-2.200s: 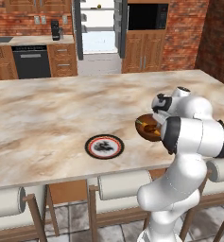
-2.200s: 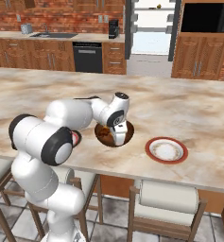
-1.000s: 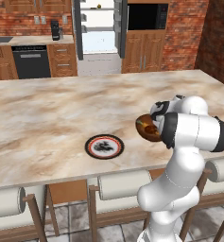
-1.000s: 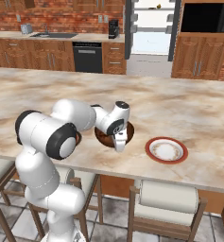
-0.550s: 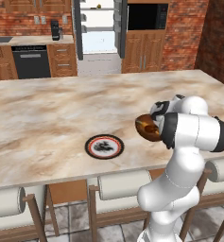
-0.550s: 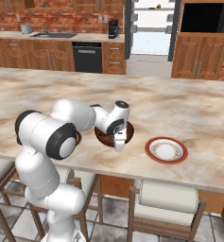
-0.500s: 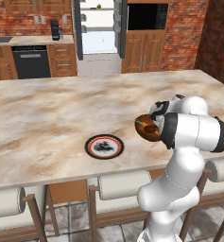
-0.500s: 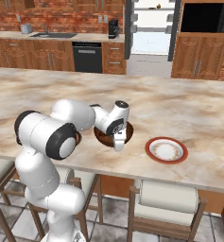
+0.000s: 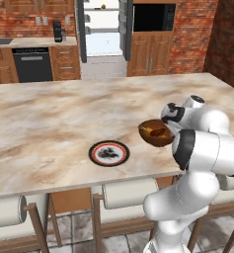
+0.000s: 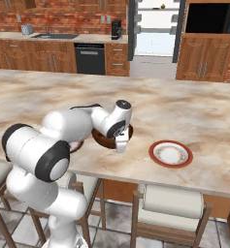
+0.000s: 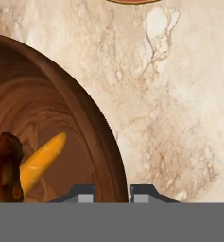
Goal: Pick the chicken drumstick and carrot from their plates and place them in the bowl. Then put the bowl in the fridge.
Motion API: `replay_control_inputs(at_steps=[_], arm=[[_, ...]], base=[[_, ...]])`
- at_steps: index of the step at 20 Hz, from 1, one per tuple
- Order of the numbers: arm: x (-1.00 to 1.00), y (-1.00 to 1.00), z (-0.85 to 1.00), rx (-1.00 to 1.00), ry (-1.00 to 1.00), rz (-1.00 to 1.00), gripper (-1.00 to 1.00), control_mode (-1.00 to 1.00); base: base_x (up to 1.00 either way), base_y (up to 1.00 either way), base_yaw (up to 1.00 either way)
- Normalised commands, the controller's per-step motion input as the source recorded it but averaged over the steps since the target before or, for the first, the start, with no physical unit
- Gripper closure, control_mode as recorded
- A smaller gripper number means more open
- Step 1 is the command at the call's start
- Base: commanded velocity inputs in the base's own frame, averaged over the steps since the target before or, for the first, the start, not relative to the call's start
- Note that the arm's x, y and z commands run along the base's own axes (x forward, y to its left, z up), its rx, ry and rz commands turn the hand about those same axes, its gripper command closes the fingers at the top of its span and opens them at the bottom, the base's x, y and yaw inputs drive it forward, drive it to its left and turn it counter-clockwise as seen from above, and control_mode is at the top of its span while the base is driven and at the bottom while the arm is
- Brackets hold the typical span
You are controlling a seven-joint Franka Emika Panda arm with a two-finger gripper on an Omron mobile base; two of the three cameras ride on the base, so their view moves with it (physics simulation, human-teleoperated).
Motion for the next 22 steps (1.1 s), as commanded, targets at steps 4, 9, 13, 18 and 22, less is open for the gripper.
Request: replay_control_inputs(at_steps=[4, 9, 13, 18, 22], arm=[[-0.33, 0.05, 0.3, -0.07, -0.13, 0.0, 1.0, -1.0], [-0.3, 0.15, 0.39, -0.11, -0.05, -0.06, 1.0, -1.0], [-0.21, 0.23, 0.36, -0.03, 0.0, -0.26, 1.0, -1.0], [-0.33, 0.32, 0.31, 0.0, -0.05, -0.36, 1.0, -1.0], [-0.25, 0.43, 0.24, 0.05, -0.06, -0.2, 1.0, -1.0]], base=[[0.0, 0.0, 0.0], [0.0, 0.0, 0.0], [0.0, 0.0, 0.0], [0.0, 0.0, 0.0], [0.0, 0.0, 0.0]])
